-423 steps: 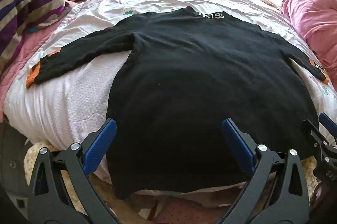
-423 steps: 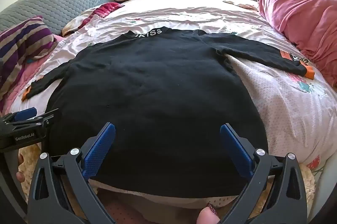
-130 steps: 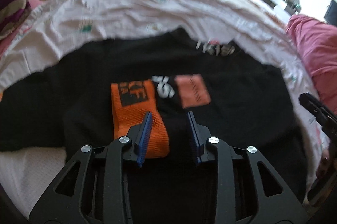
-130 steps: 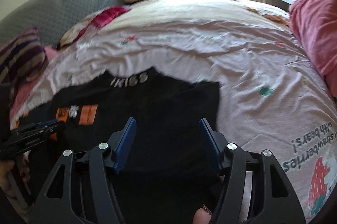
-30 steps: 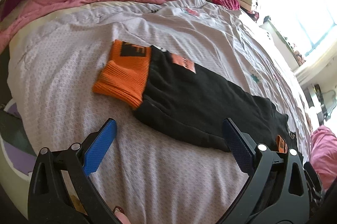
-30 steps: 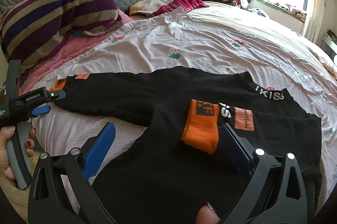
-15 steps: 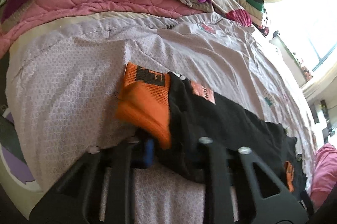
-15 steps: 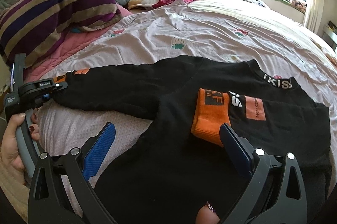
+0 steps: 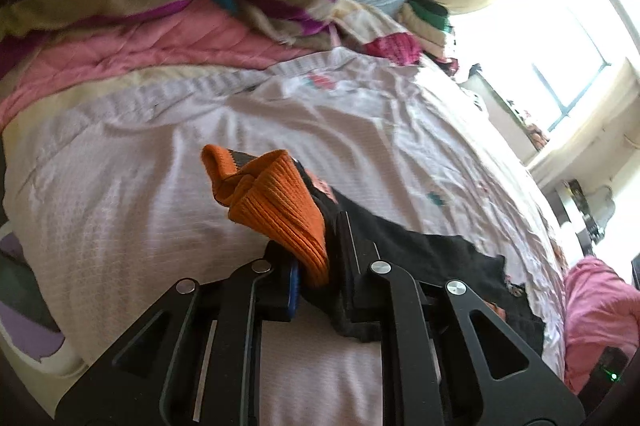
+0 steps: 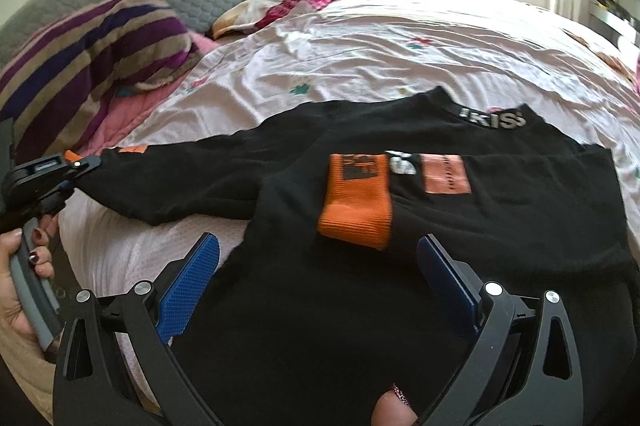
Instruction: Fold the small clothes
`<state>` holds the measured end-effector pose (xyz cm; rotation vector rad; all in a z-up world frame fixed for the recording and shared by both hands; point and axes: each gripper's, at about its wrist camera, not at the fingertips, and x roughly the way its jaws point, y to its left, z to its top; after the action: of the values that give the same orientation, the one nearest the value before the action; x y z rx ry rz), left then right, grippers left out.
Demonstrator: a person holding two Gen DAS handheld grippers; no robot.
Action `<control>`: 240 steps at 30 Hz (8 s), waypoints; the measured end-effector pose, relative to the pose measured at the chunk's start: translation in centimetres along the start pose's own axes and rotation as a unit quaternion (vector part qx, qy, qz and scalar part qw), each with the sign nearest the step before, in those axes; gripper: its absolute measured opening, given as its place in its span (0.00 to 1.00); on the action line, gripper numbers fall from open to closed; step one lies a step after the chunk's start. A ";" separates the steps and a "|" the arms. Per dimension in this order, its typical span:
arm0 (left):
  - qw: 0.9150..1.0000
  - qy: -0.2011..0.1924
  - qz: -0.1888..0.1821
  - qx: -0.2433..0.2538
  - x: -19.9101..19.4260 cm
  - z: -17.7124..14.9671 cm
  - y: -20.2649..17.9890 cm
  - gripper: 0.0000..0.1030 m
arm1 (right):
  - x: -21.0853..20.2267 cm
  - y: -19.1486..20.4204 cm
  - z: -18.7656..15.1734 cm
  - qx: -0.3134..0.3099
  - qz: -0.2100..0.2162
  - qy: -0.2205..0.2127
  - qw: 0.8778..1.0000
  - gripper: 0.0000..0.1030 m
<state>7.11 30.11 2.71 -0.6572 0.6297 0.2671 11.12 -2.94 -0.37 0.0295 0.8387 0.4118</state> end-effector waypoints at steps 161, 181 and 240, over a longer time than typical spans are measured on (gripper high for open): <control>0.916 0.172 -0.092 0.351 13.1 -9.6 -25.9 0.55 | -6.4 -19.2 2.8 0.023 -0.136 -0.076 0.987 0.14; 0.890 0.203 -0.085 0.399 14.0 -13.2 -27.0 0.55 | -6.6 -20.7 2.1 0.035 -0.175 -0.066 0.982 0.41; 0.878 0.230 -0.069 0.415 13.1 -15.0 -26.1 0.62 | -0.5 -18.5 -1.1 0.049 -0.131 0.046 0.989 0.69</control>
<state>21.51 0.93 -2.05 0.0859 1.0567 -0.3093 16.40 -20.31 -4.16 -0.0089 0.9403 0.1251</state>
